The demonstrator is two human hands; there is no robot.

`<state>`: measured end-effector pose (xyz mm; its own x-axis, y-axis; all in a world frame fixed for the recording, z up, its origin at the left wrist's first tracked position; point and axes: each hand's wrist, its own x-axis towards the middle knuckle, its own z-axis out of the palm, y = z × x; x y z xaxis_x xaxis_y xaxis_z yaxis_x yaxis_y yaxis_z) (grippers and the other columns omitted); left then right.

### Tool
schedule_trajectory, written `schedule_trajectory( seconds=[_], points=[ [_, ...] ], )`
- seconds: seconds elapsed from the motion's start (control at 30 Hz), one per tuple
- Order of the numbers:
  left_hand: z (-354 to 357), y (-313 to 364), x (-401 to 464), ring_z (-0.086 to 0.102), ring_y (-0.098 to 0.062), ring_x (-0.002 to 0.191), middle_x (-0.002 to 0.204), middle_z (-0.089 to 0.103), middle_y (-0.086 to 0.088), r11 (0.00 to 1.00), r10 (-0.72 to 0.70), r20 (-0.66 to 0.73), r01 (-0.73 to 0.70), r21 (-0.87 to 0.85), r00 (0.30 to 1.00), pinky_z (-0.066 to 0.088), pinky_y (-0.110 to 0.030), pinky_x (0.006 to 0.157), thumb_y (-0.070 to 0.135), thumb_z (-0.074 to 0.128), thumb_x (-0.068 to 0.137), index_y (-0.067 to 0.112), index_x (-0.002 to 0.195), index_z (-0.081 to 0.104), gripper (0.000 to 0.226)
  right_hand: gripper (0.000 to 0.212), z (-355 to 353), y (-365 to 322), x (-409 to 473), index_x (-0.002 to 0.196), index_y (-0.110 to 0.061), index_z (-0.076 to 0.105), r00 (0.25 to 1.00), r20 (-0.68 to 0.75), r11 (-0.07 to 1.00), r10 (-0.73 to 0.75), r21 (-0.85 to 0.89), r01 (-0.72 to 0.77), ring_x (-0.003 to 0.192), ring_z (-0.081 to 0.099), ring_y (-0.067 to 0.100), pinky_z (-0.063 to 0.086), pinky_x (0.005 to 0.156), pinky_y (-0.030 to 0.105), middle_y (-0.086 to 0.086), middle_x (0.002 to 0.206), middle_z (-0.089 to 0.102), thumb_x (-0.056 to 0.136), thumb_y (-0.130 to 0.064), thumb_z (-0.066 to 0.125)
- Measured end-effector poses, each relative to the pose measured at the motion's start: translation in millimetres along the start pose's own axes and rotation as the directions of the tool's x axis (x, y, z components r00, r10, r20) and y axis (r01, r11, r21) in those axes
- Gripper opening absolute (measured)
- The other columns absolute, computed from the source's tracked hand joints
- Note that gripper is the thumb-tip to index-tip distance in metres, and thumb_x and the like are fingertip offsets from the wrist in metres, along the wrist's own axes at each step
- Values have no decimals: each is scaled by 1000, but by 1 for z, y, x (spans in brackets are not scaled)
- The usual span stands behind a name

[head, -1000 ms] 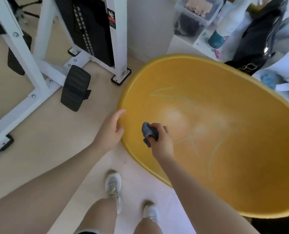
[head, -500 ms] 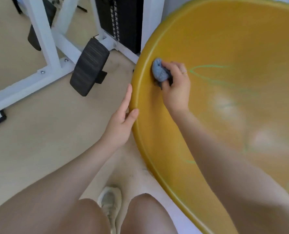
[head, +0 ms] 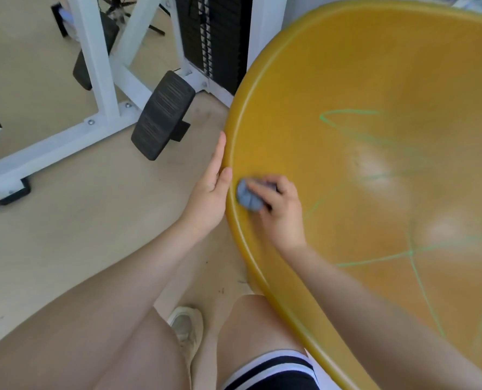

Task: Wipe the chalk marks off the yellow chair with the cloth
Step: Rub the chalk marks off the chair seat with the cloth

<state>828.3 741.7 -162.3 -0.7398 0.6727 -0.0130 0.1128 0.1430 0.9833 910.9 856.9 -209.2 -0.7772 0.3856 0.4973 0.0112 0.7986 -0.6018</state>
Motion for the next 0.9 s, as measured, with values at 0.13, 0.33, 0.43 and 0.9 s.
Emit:
schedule_trajectory(
  seconds=[0.13,0.33,0.43,0.9],
  points=[
    [1,-3,2,29,6,128,141,24,23,998,5,-26,-3,68,1000,27,-21,110,22,30,102,44,143,4,53,41,12,5,70,101,-8,71,931,-254,964,263,97,-246,88,53,39,40,80,30,19,98,57,69,5,48],
    [7,-5,1,32,18,109,132,28,23,978,44,-79,-27,207,996,27,10,81,22,30,102,31,148,2,55,40,8,12,45,107,-9,68,967,-142,975,213,89,-201,87,53,38,47,81,42,15,96,54,72,2,51],
    [8,-3,-1,33,13,113,142,29,18,976,41,-79,-23,217,996,28,9,83,23,28,102,33,148,1,54,42,6,0,-23,109,-12,67,984,-15,976,178,133,-175,88,52,36,43,87,38,15,95,54,73,3,52],
    [11,-7,-7,45,15,101,125,34,29,988,33,-157,-8,156,987,38,-1,85,27,35,101,40,146,10,53,37,6,37,22,102,-13,71,962,-146,965,231,-95,-246,83,50,39,41,71,32,19,94,58,75,0,50]
  ],
)
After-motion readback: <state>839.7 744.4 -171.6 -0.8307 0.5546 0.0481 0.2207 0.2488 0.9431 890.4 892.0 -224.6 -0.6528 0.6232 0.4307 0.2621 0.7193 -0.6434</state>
